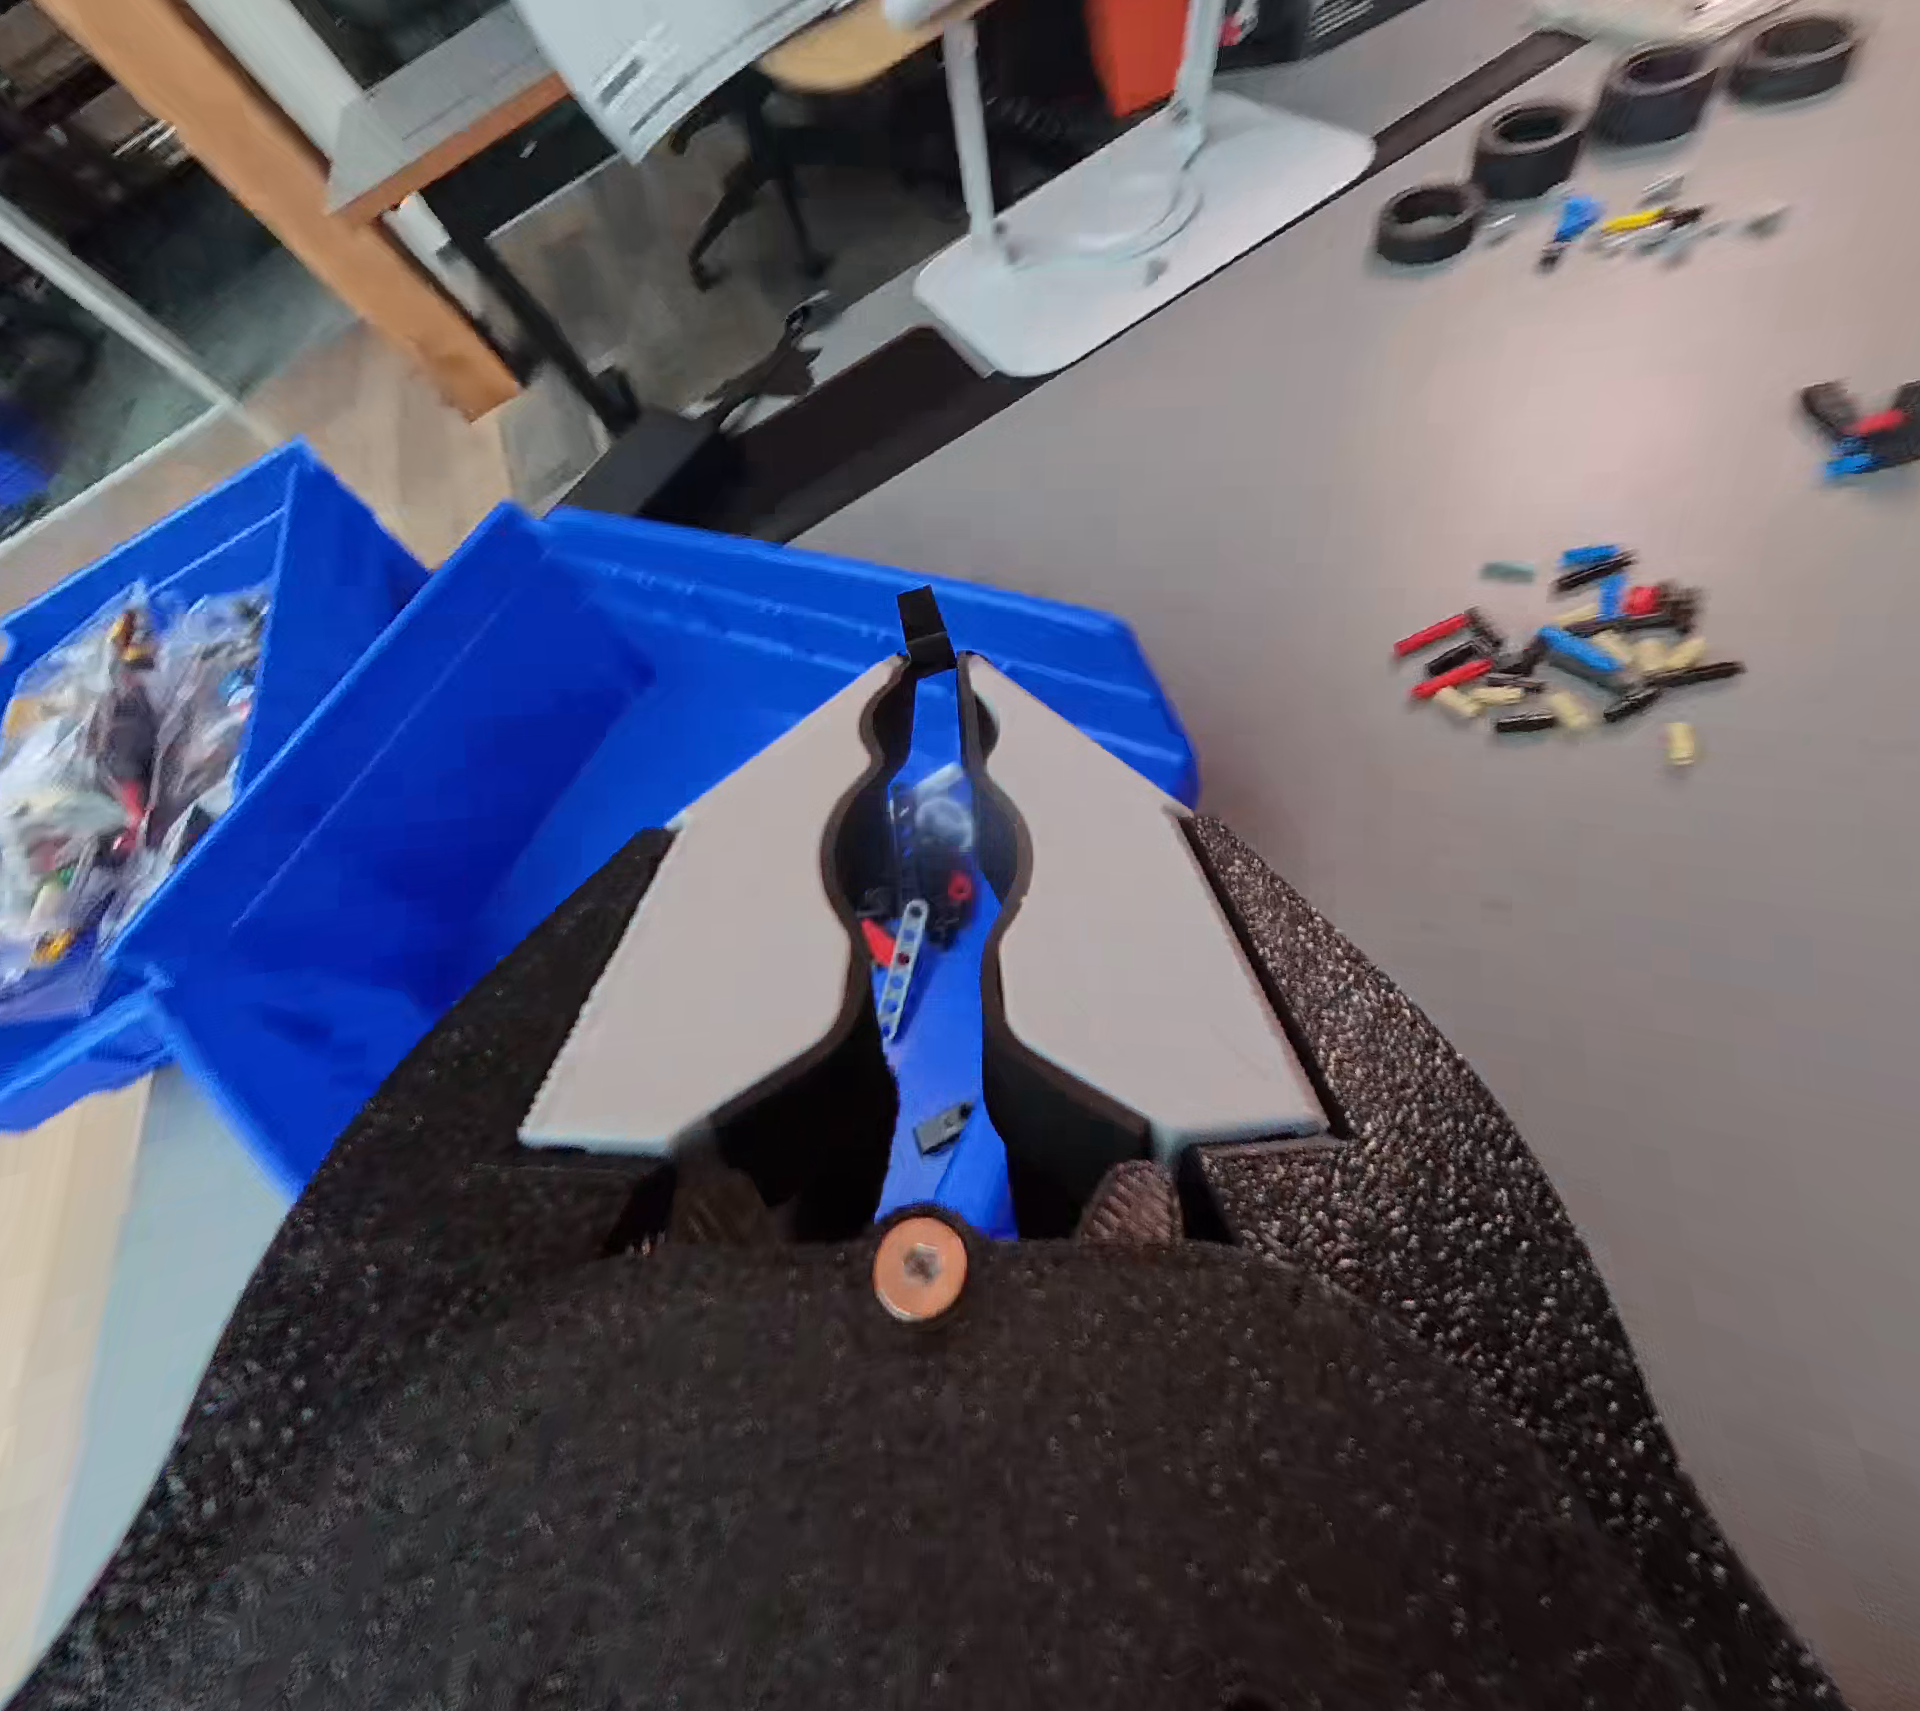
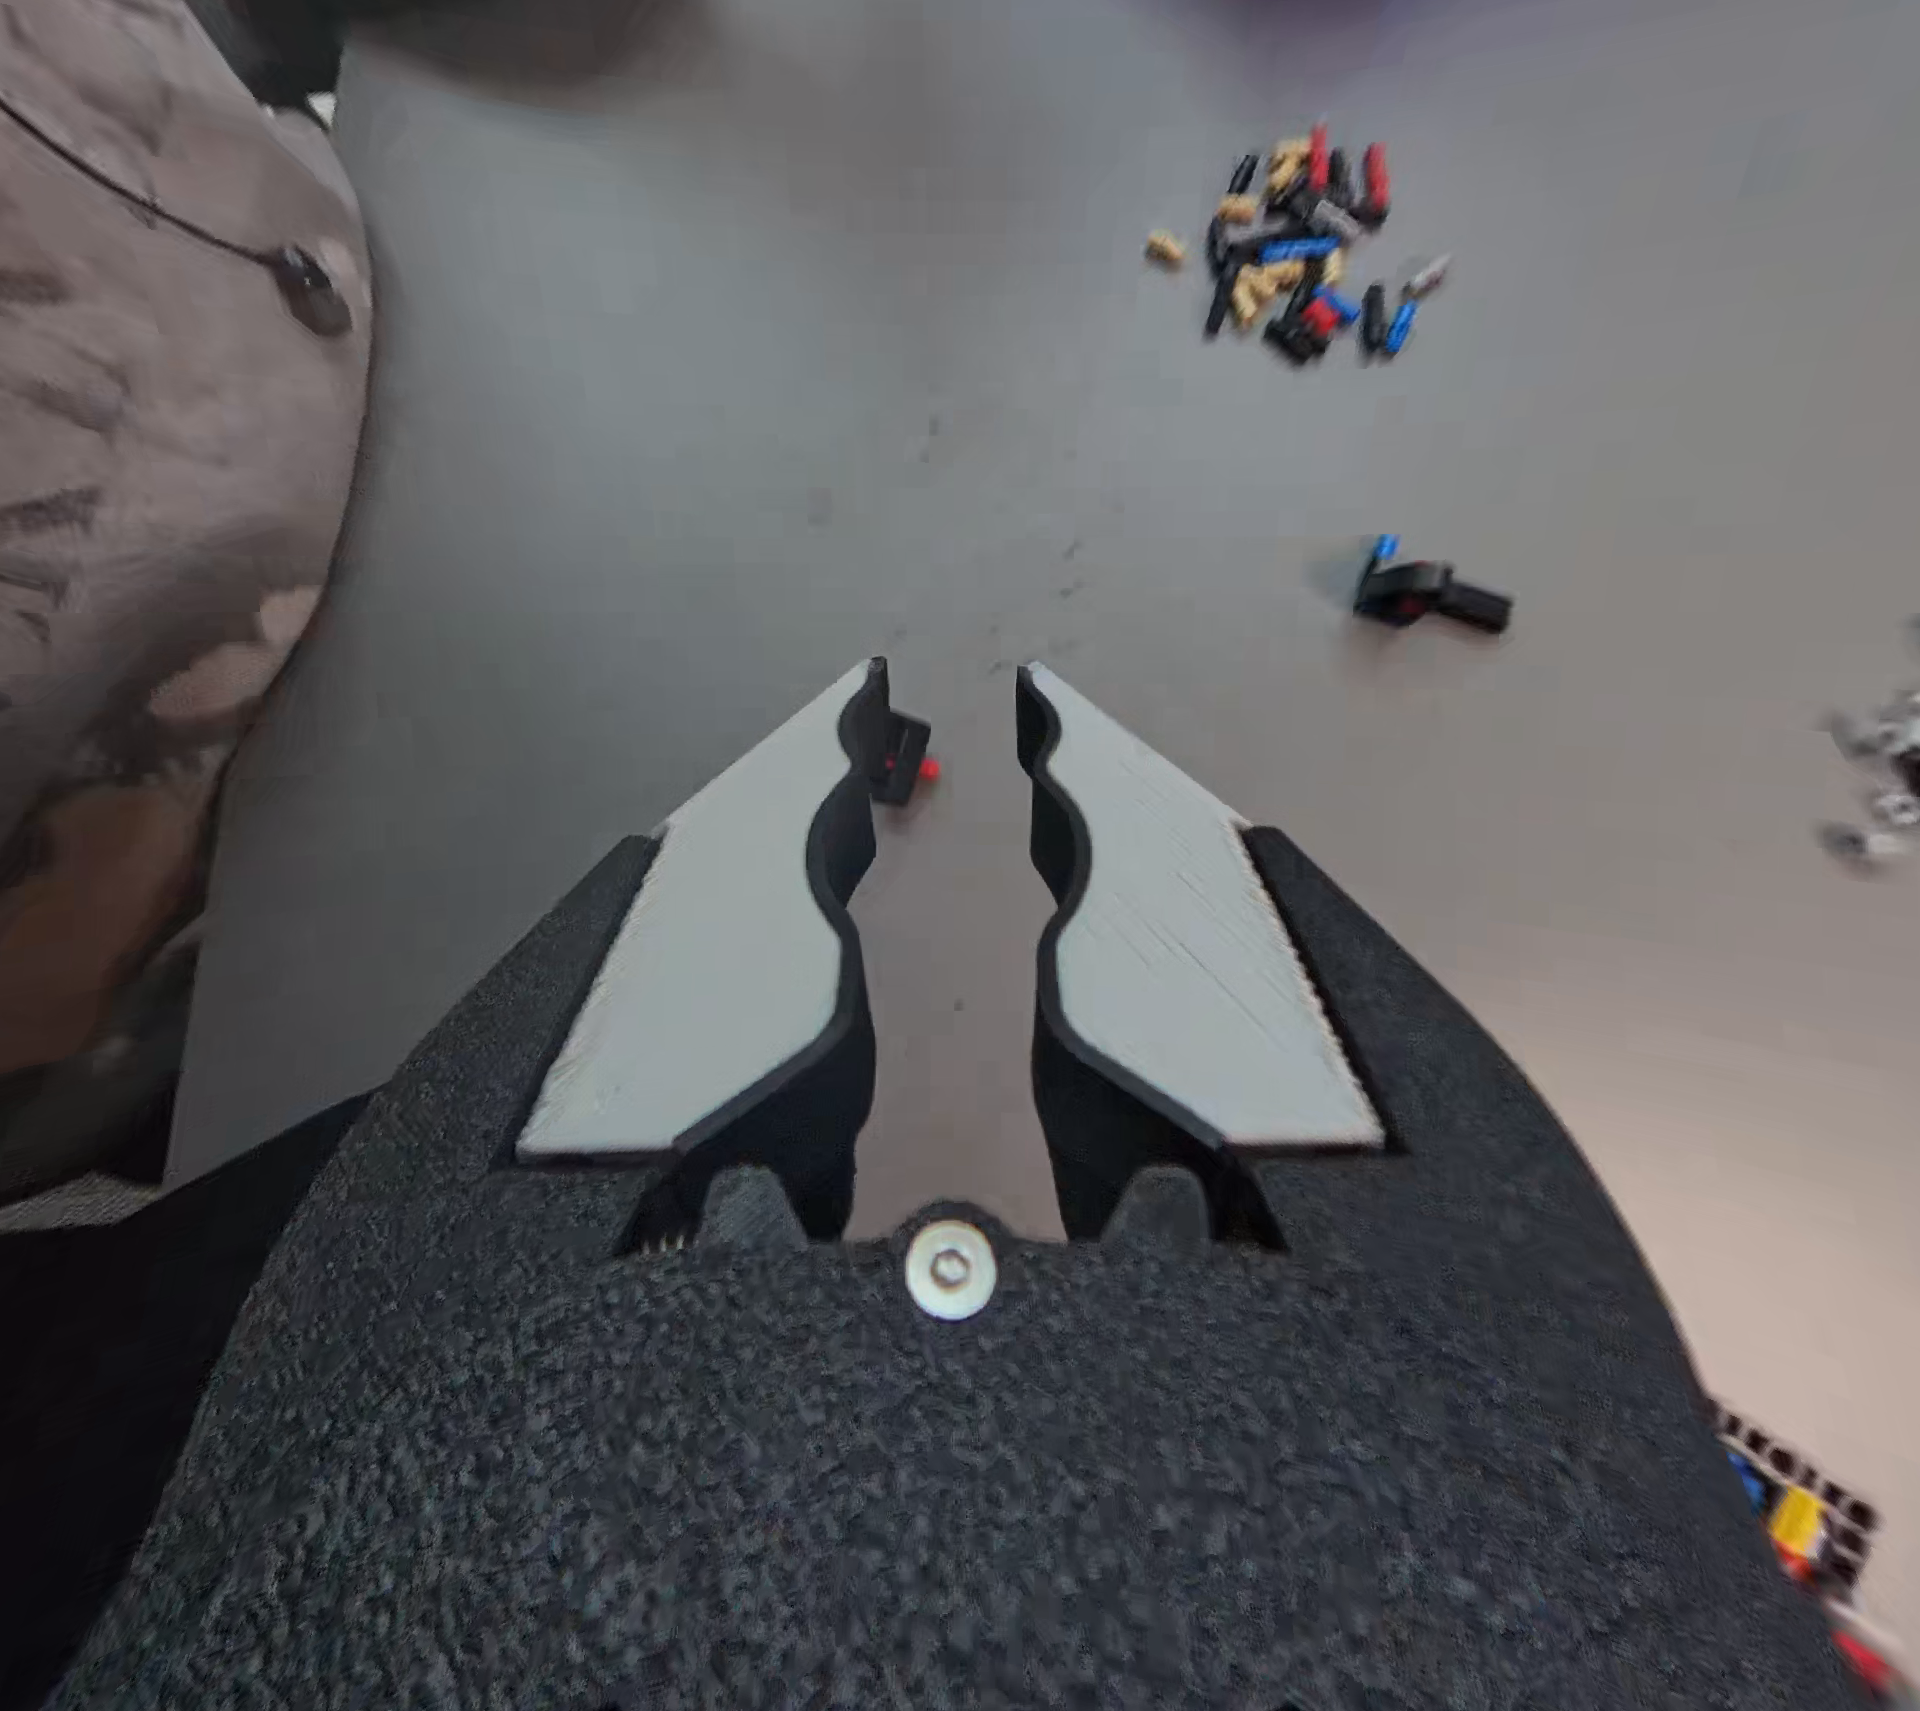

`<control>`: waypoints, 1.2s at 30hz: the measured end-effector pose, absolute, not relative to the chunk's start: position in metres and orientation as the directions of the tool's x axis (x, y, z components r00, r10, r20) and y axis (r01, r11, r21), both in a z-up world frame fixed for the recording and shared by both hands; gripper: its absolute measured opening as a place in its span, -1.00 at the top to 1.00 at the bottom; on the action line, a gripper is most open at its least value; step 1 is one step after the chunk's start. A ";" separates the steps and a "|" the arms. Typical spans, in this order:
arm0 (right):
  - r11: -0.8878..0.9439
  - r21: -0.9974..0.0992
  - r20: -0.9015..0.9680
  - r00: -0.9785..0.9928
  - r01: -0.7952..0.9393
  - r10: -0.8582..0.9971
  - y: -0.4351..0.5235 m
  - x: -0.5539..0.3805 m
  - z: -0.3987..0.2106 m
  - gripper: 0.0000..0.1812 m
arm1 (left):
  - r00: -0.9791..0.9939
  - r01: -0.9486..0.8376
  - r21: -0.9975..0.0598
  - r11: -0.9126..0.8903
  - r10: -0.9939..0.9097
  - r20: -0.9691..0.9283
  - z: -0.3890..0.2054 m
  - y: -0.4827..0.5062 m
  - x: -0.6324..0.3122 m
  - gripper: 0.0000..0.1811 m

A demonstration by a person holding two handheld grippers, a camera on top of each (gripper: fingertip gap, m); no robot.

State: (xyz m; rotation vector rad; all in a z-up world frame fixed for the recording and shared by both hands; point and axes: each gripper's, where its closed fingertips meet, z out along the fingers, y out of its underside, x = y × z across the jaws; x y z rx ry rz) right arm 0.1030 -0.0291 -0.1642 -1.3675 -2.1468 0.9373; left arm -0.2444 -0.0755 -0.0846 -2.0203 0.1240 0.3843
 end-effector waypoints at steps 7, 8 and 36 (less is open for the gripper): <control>0.322 -0.613 0.060 -0.363 0.721 0.930 -0.041 0.117 -0.221 0.67 | 0.920 -0.149 -0.768 -0.623 0.198 -0.339 -0.125 -0.082 -0.285 0.80; 0.328 -0.609 0.076 -0.359 0.722 0.930 -0.040 0.115 -0.224 0.78 | 0.921 -0.151 -0.777 -0.611 0.199 -0.335 -0.124 -0.080 -0.283 0.72; 0.901 -0.429 0.903 0.061 0.060 0.426 -0.054 0.001 -0.095 0.86 | 0.318 0.404 -0.739 -0.539 -0.674 0.666 -0.092 -0.061 0.011 0.82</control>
